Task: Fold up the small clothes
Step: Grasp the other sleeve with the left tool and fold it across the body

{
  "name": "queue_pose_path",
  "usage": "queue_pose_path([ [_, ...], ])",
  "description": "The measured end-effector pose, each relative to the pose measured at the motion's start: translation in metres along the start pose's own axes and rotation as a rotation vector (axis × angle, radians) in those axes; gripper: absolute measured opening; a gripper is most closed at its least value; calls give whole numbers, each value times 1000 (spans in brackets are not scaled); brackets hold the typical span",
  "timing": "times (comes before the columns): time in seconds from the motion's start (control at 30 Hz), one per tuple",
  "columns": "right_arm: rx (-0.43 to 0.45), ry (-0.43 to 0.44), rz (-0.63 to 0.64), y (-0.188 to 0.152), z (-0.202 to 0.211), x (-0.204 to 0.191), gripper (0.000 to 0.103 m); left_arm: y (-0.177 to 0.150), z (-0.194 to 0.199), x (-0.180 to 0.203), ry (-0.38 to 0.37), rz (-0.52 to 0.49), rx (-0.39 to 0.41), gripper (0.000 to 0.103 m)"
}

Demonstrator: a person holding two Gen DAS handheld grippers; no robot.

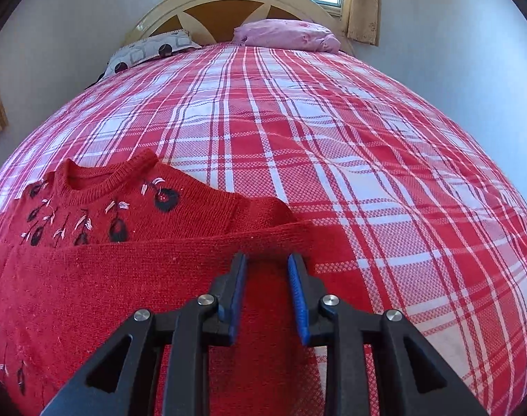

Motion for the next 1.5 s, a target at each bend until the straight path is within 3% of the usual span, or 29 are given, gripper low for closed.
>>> queue_pose_path([
  [0.1, 3, 8, -7, -1, 1, 2, 27, 31, -12, -48, 65, 147, 22, 97],
  [0.17, 4, 6, -6, -1, 1, 1, 27, 49, -24, -71, 51, 248, 22, 96],
  [0.27, 3, -4, 3, -2, 2, 2, 27, 66, -50, -93, 10, 391, -44, 95],
  [0.37, 3, -12, 9, -2, 1, 1, 28, 69, -75, -106, -14, 517, -98, 86],
  [0.47, 3, -11, 9, -2, 1, 1, 28, 80, -81, -102, -23, 521, -55, 85],
  [0.53, 3, -11, 9, -2, 1, 0, 28, 86, -88, -95, -77, 518, -59, 78],
  [0.6, 4, -12, 9, -2, 1, 0, 28, 86, -99, -93, -70, 524, -72, 76],
  [0.67, 4, -13, 11, -2, 1, 0, 28, 88, -99, -90, -49, 494, -54, 70],
  [0.7, 3, -14, 12, -2, 1, 0, 28, 87, -98, -88, -34, 470, -45, 59],
  [0.73, 3, -16, 13, -2, 1, 0, 28, 86, -98, -85, -26, 447, -37, 39],
  [0.8, 4, -16, 14, -2, 1, 0, 28, 87, -105, -87, -47, 444, -44, 16],
  [0.97, 7, -5, 3, -2, 1, 0, 28, 92, -95, -94, -94, 465, -27, 12],
  [1.1, 10, -5, 3, -2, 1, 0, 29, 102, -60, -58, -112, 342, 65, 11],
  [1.2, 10, -13, 9, -2, 1, 1, 29, 104, -18, -4, -147, 180, 161, 11],
  [1.33, 10, -23, 15, -2, 1, 1, 29, 84, 48, 92, -274, -33, 283, 11],
  [1.43, 10, -25, 16, -2, 1, 0, 30, 49, 79, 164, -389, -158, 286, 11],
  [1.5, 11, -22, 13, -2, 1, 1, 30, 17, 85, 211, -455, -233, 246, 11],
])
Point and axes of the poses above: each gripper's, at about its wrist camera, not at the fingertips, and z roughly against the way its jaws point, x to its right, y to its top, the point moved 6 cm from there along -z, roughly the way its jaws point, and after that the axes turned 10 degrees about z, right-handed, at the moved point
